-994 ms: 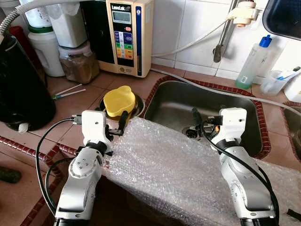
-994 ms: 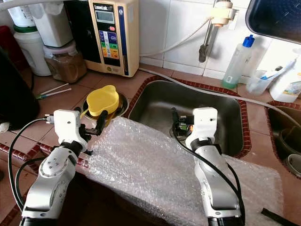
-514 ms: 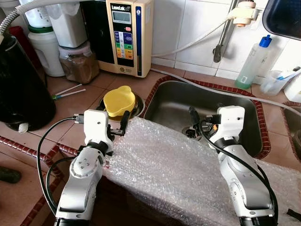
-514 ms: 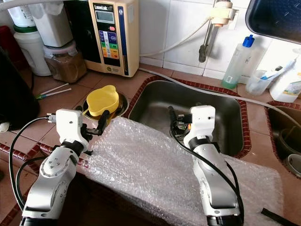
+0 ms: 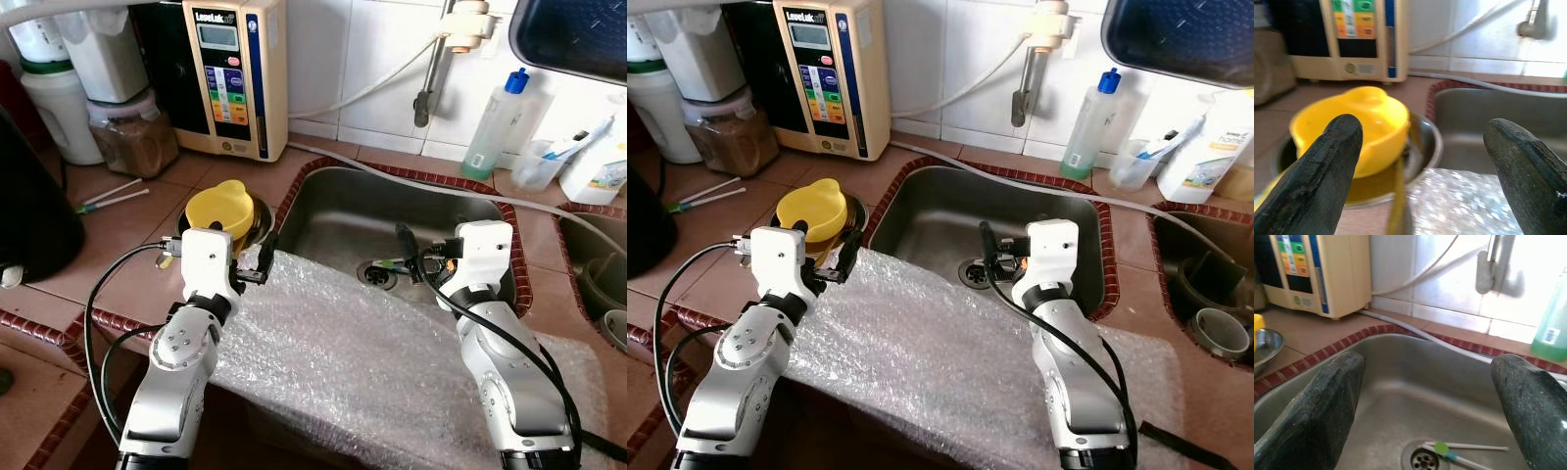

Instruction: Kitchen organization

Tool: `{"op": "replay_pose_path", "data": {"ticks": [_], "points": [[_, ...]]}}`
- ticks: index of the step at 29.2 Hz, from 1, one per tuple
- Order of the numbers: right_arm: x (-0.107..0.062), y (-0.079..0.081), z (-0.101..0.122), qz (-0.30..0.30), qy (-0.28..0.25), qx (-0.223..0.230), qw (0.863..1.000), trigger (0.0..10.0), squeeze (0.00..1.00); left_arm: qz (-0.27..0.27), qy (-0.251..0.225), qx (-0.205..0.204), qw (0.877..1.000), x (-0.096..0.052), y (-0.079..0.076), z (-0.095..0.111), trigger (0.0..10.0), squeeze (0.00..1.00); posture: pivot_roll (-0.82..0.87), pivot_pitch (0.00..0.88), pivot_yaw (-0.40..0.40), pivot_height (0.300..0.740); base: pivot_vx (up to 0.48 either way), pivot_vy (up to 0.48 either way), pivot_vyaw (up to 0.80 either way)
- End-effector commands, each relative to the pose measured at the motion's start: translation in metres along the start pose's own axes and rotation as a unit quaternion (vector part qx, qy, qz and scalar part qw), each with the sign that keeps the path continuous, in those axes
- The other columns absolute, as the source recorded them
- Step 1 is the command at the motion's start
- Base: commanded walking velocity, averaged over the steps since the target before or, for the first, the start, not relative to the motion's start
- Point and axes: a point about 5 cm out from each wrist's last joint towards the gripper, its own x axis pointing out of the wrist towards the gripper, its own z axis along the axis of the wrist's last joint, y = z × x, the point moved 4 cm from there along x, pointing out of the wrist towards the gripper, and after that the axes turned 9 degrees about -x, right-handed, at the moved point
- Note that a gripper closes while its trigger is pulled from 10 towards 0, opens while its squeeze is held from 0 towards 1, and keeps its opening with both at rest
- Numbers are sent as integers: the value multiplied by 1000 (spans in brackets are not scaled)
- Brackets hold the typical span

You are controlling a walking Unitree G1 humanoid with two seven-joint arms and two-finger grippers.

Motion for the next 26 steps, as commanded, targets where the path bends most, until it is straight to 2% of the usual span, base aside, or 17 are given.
{"op": "replay_pose_path", "data": {"ticks": [1, 7, 19, 26], "points": [[-1, -5, 2, -6, -1, 0, 1000, 10000, 0, -6, -1, -3, 1000, 0, -4, 2, 10000, 0, -14, 0, -7, 740, 0, -322, 0], [-1, -3, 1, -2, 0, 4, 1000, 10000, 0, -2, 2, 1, 1000, 0, -3, 1, 10000, 0, -12, 0, -6, 740, 0, -224, 0], [-1, 5, 1, 18, -1, 3, 1000, 10000, 0, 2, 1, -1, 1000, -1, -2, 1, 10000, 0, -8, 0, -2, 740, 0, 0, 0], [0, 6, 2, 20, -4, 0, 1000, 10000, 0, 2, 0, 2, 1000, -1, -2, 2, 10000, 0, -6, 0, -2, 740, 0, 0, 743]]}}
